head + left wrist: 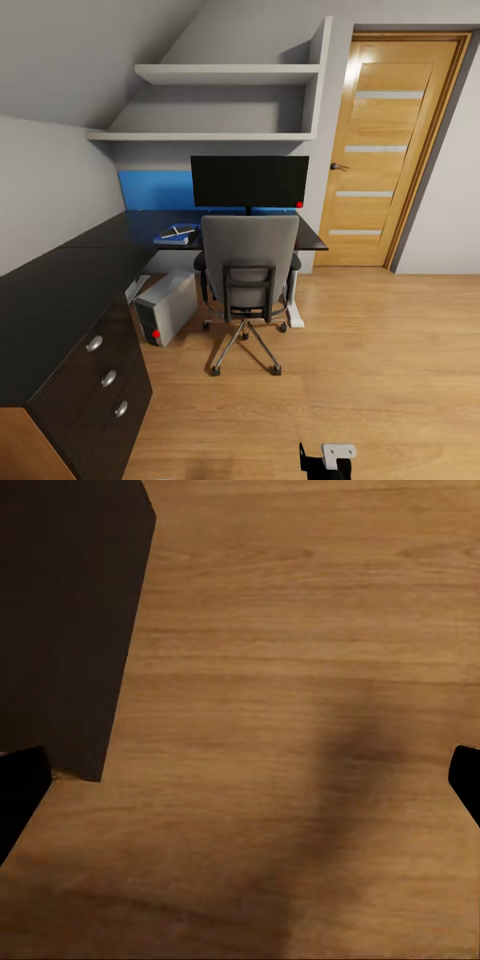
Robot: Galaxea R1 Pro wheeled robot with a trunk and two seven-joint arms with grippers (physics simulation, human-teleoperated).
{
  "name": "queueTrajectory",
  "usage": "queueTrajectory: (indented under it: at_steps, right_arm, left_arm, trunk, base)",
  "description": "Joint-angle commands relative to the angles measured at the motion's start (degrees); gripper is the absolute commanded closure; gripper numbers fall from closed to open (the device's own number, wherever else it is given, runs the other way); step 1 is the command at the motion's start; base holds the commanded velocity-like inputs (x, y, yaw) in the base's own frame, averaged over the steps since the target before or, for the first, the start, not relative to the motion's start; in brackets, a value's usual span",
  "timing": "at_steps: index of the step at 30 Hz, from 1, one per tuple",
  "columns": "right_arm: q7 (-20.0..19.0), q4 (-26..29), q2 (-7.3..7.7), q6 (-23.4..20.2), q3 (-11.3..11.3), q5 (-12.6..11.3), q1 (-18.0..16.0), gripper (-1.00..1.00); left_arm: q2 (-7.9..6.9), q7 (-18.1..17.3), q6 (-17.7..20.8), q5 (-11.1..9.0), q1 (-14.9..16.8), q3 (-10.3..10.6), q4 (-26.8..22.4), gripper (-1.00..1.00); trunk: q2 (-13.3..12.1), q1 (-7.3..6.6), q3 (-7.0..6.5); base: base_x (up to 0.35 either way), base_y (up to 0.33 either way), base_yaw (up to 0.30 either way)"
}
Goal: In the bedroom, organize the workspace by keeping the computer under the desk, ensuring the monitor is on the desk, placing the keyboard on the desk next to the monitor, placing the mouse on the desk next to the keyboard, moving the folder from the swivel chair onto the desk next to the mouse, stacking the notebook on top of the folder with the pen on top of the notebook, and positioning the swivel chair next to the desk.
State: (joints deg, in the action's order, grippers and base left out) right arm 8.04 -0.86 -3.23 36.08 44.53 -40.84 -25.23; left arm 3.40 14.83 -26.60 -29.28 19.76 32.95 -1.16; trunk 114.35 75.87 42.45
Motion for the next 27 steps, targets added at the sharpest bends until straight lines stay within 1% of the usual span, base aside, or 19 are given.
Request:
queueTrajectory:
  at_steps: [1, 5, 6, 13, 17, 20, 21, 22, 25, 27]
  right_arm:
    - [0.5, -0.1, -0.03, 0.1, 0.5, 0.0, 0.1, -1.00]
    - [0.5, -0.2, -0.03, 0.1, 0.5, 0.0, 0.6, -1.00]
    - [0.6, -0.3, -0.03, 0.1, 0.5, 0.0, 0.8, -1.00]
    - [0.5, -0.4, -0.02, 0.0, 0.5, 0.0, 1.4, -1.00]
    - [0.5, -0.4, -0.02, 0.0, 0.5, 0.0, 1.5, -1.00]
    - [0.5, -0.4, -0.02, 0.0, 0.5, 0.0, 1.5, -1.00]
    - [0.5, -0.4, -0.02, 0.0, 0.5, 0.0, 1.6, -1.00]
    - [0.5, -0.4, -0.02, 0.0, 0.5, 0.0, 1.6, -1.00]
    - [0.5, -0.4, -0.02, 0.0, 0.5, 0.0, 1.6, -1.00]
    - [0.5, -0.4, -0.02, 0.0, 0.5, 0.0, 1.6, -1.00]
  left_arm:
    - [-0.18, 0.3, -0.6, -0.3, -0.4, 0.5, 0.0, -1.00]
    - [-0.81, 0.3, -2.0, -0.3, -2.0, 0.5, 0.0, -1.00]
    - [-1.02, 0.3, -2.4, -0.3, -2.9, 0.5, 0.0, -1.00]
    - [-1.54, 0.2, -3.9, -0.3, -6.6, 0.5, 0.0, -1.00]
    - [-2.54, 0.2, -6.6, -0.3, -9.0, 0.5, 0.0, -1.00]
    - [-3.65, 0.1, -8.8, -0.3, -10.7, 0.5, 0.0, -1.00]
    - [-4.37, 0.0, -9.9, -0.4, -11.5, 0.5, 0.0, -1.00]
    - [-4.65, 0.0, -10.2, -0.6, -11.8, 0.5, 0.0, -1.00]
    - [-5.23, -0.1, -10.9, -1.8, -12.5, 0.5, 0.0, -1.00]
    - [-5.44, -0.2, -11.3, -3.2, -12.7, 0.5, 0.0, -1.00]
  trunk:
    - [-0.4, -0.24, -0.13]
    - [-2.0, -1.11, -0.85]
    - [-2.4, -1.33, -1.03]
    - [-5.2, -2.87, -2.29]
    - [-6.8, -3.75, -3.00]
    - [-8.0, -4.41, -3.54]
    - [-8.4, -4.63, -3.72]
    - [-8.8, -4.85, -3.90]
    - [-10.0, -5.51, -4.44]
    - [-10.8, -5.95, -4.80]
  base:
    - [0.000, 0.000, 0.000]
    - [0.000, 0.000, 0.000]
    - [0.000, 0.000, 0.000]
    - [0.000, 0.000, 0.000]
    - [0.000, 0.000, 0.000]
    - [0.000, 0.000, 0.000]
    - [0.000, 0.000, 0.000]
    - [0.000, 0.000, 0.000]
    - [0.000, 0.000, 0.000]
    - [0.000, 0.000, 0.000]
